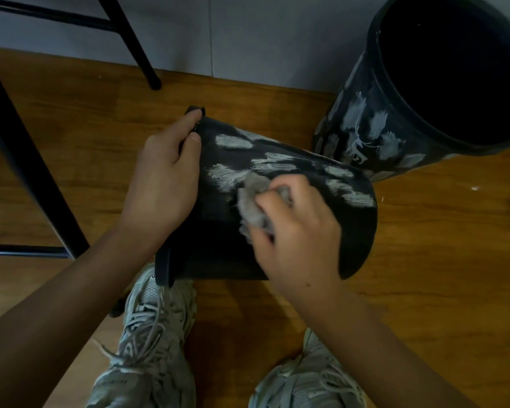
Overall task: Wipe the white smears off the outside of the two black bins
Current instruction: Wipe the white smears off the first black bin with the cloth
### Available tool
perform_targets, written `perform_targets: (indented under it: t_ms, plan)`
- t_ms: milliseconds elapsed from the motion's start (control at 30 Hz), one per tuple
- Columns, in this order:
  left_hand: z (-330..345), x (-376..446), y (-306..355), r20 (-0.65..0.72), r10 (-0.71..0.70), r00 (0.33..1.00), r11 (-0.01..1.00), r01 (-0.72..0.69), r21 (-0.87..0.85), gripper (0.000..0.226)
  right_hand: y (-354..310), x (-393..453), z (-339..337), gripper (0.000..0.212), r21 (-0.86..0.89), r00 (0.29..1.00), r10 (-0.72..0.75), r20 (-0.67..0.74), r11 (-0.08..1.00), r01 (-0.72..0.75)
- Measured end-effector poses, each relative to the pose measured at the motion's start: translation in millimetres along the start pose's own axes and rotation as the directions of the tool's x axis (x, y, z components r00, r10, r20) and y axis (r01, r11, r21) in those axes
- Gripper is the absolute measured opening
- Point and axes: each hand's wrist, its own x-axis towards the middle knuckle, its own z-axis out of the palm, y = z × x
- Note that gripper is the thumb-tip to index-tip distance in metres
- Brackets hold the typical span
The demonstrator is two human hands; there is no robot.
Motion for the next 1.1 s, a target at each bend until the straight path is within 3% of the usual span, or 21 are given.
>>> perform_targets:
  t_ms: [133, 367, 567, 667, 767, 900, 1000, 1100]
  plan:
    - [0.8, 1.5, 0.9, -0.003, -0.004, 1.000, 1.000, 0.004, -0.002, 0.039, -13.7, 5.4, 7.9, 0.016, 0.027, 0.997, -0.068, 0.020, 0.997, 0.068]
    - [-0.8, 0.4, 0.3, 0.014, 0.010, 1.000, 1.000, -0.010, -0.016, 0.040, 37.2, -18.0, -8.5, 0.027, -0.038, 0.987, 0.138, -0.077, 0.989, -0.141]
    - [-1.0, -1.4, 0.7, 0.017, 0.020, 1.000, 1.000, -0.020, -0.017, 0.040, 41.1, -22.6, -2.9, 0.026, -0.083, 0.973, 0.177, -0.147, 0.978, -0.190]
    - [-1.0, -1.1, 2.2, 0.012, 0.015, 1.000, 1.000, -0.015, -0.027, 0.041, 31.3, -10.8, -1.2, 0.028, -0.065, 0.990, 0.090, -0.108, 0.993, -0.098]
    - [-0.3, -2.5, 4.2, 0.020, -0.013, 1.000, 0.993, 0.015, -0.119, 0.040, 10.0, -1.2, 3.9, 0.026, -0.029, 0.994, -0.090, -0.055, 0.996, 0.089]
    - [-0.2, -2.3, 2.9, 0.043, -0.023, 0.999, 0.981, 0.030, -0.191, 0.039, -19.0, 14.6, 13.8, 0.009, 0.062, 0.959, -0.276, -0.063, 0.958, 0.280]
    - [-1.2, 0.1, 1.6, 0.059, -0.032, 0.998, 0.972, 0.045, -0.229, 0.040, -23.8, 23.5, 19.3, 0.010, 0.047, 0.937, -0.342, -0.066, 0.937, 0.345]
    - [-2.8, 2.4, -0.7, 0.073, -0.040, 0.997, 0.969, 0.056, -0.241, 0.040, -21.3, 18.7, 19.0, 0.013, 0.026, 0.952, -0.304, -0.035, 0.952, 0.305]
